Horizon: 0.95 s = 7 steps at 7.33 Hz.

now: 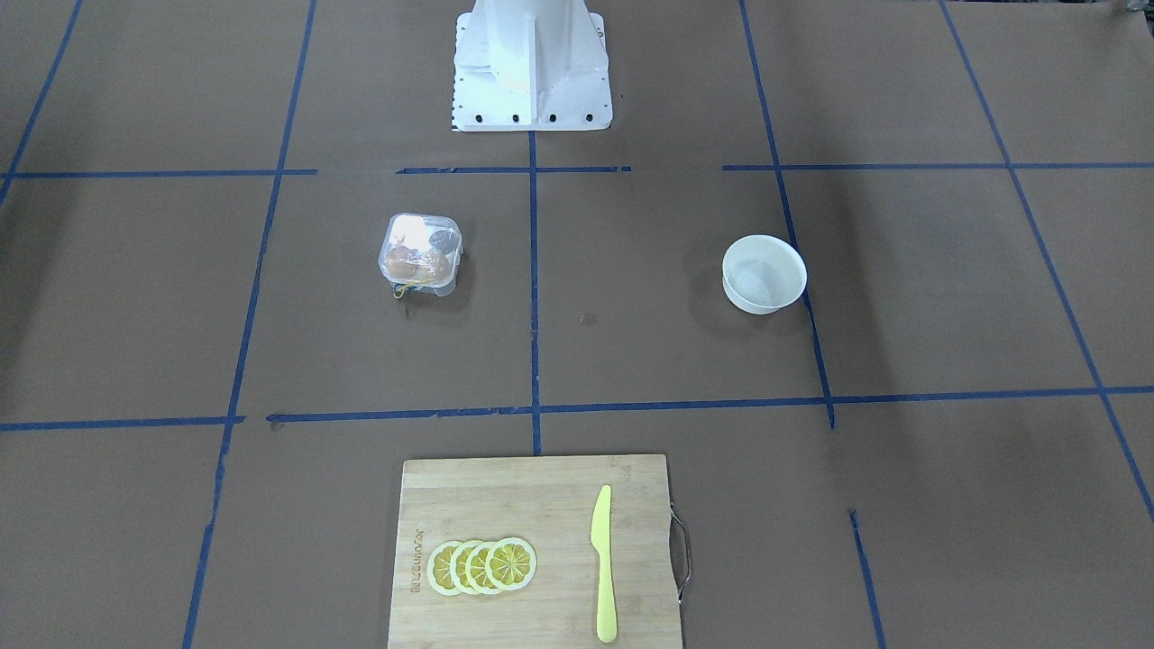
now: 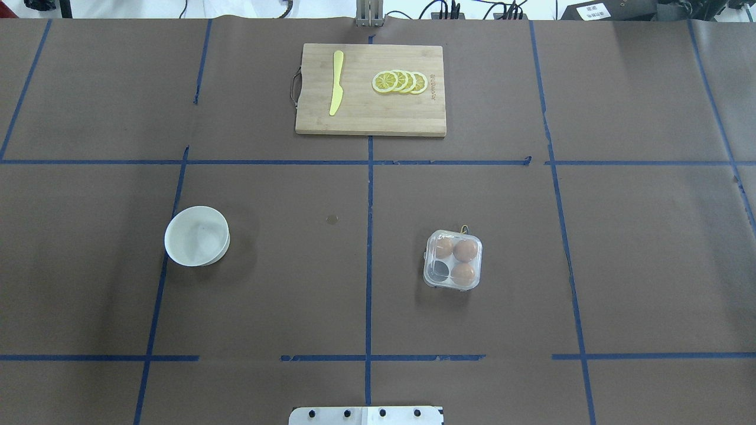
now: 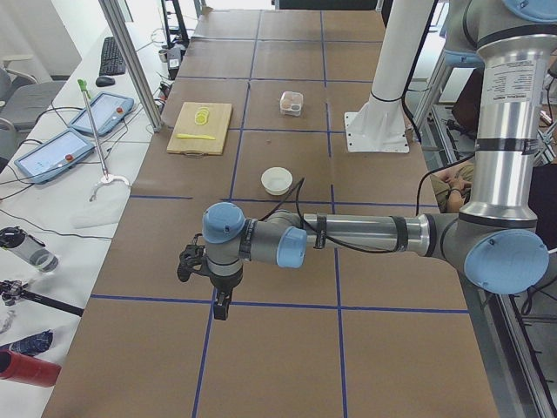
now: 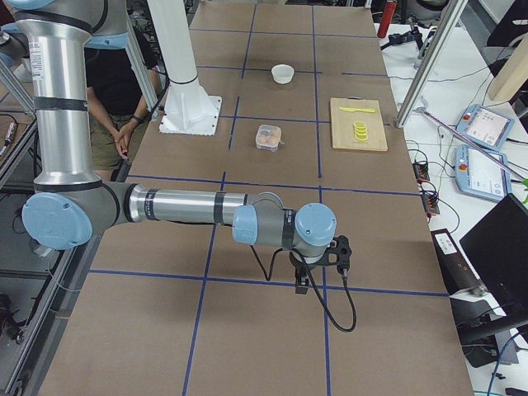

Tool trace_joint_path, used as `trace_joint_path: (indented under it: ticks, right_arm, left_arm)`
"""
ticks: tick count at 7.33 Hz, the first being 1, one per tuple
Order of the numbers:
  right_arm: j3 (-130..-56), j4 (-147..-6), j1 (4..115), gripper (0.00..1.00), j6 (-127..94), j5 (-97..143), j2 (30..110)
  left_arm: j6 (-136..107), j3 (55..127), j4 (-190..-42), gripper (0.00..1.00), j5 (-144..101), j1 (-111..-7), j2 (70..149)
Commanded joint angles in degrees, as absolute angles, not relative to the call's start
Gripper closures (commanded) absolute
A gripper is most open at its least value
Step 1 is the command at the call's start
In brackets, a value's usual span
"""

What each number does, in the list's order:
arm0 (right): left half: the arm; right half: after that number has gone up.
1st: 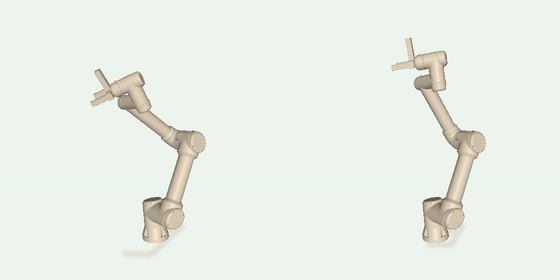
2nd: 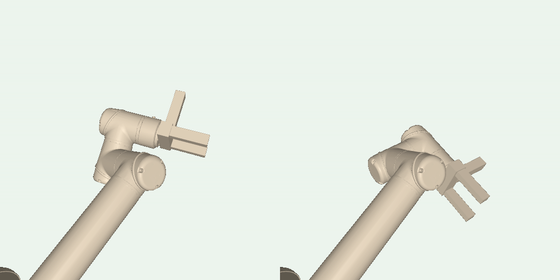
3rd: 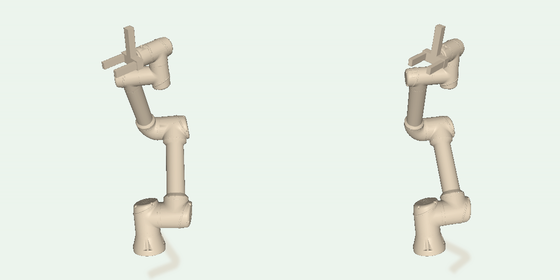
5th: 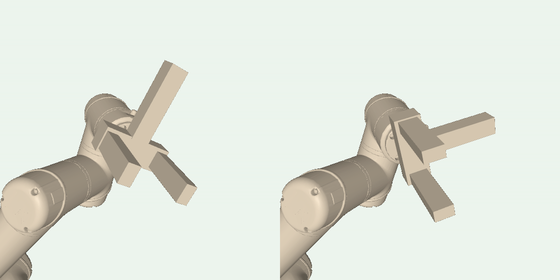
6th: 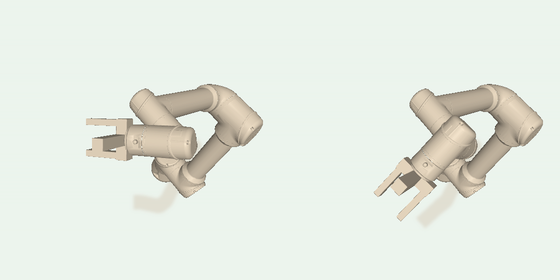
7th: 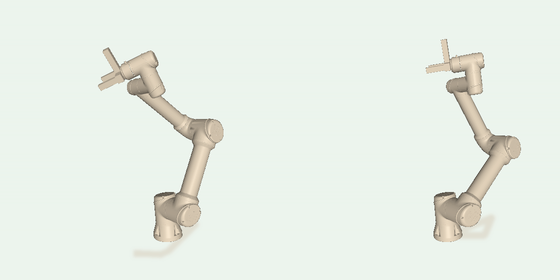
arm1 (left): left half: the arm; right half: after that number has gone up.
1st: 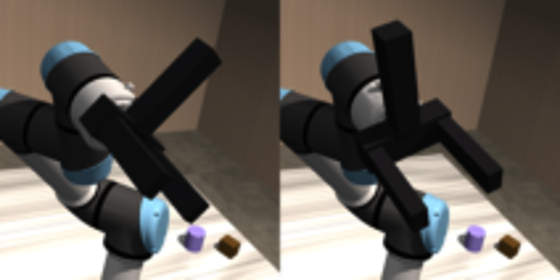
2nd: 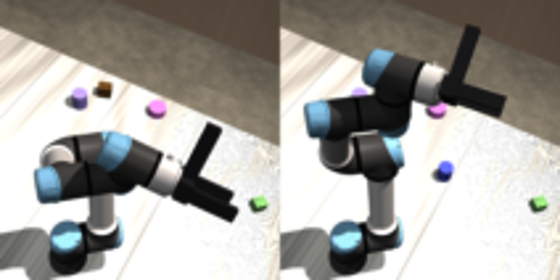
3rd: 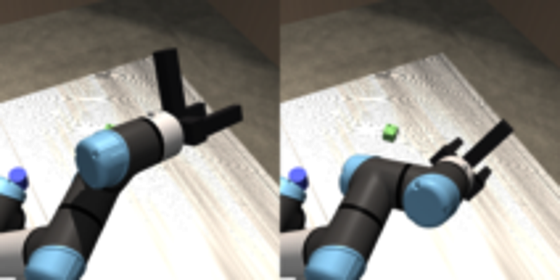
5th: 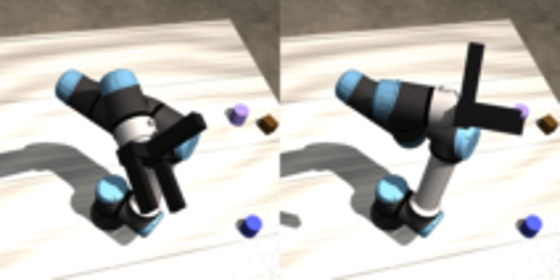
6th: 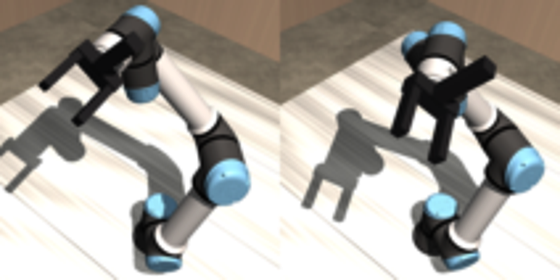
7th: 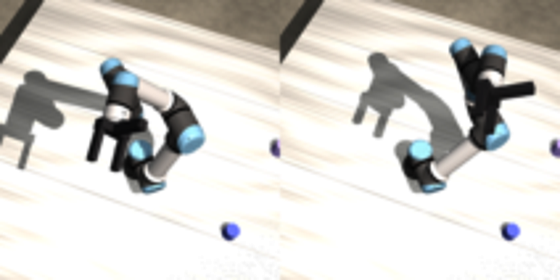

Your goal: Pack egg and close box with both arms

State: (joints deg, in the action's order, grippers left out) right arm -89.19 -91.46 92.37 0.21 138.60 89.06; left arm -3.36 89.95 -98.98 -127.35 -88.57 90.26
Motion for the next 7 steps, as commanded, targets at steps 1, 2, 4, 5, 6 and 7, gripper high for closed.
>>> trace_joint_path:
  ticks: [1, 2, 4, 5, 6, 7]
  right_arm:
    - [-88.60, -89.21, 92.37, 0.00, -2.10, 137.90, 89.12]
    - [-88.59, -89.21, 92.37, 0.00, -2.28, 137.90, 89.12]
    - [-88.59, -89.21, 92.37, 0.00, -2.29, 137.90, 89.12]
    - [-88.68, -89.12, 92.37, 0.00, -2.46, 137.90, 89.03]
    - [-88.68, -89.12, 92.37, 0.00, -2.46, 137.90, 89.03]
    - [-88.68, -89.12, 92.37, 0.00, -2.37, 137.90, 89.03]
  left_arm:
    - [-3.60, 90.00, -99.05, 0.00, -127.35, -88.59, 90.26]
    - [-3.69, 90.17, -99.05, 0.00, -127.35, -88.59, 90.26]
    - [-3.52, 90.88, -99.23, 0.00, -128.40, -88.59, 90.44]
    - [-3.34, 91.05, -99.66, 0.00, -130.67, -88.59, 90.53]
    - [-3.34, 91.49, -100.54, 0.00, -131.91, -88.51, 90.61]
    - [-3.25, 91.49, -100.63, 0.00, -131.92, -88.42, 90.70]
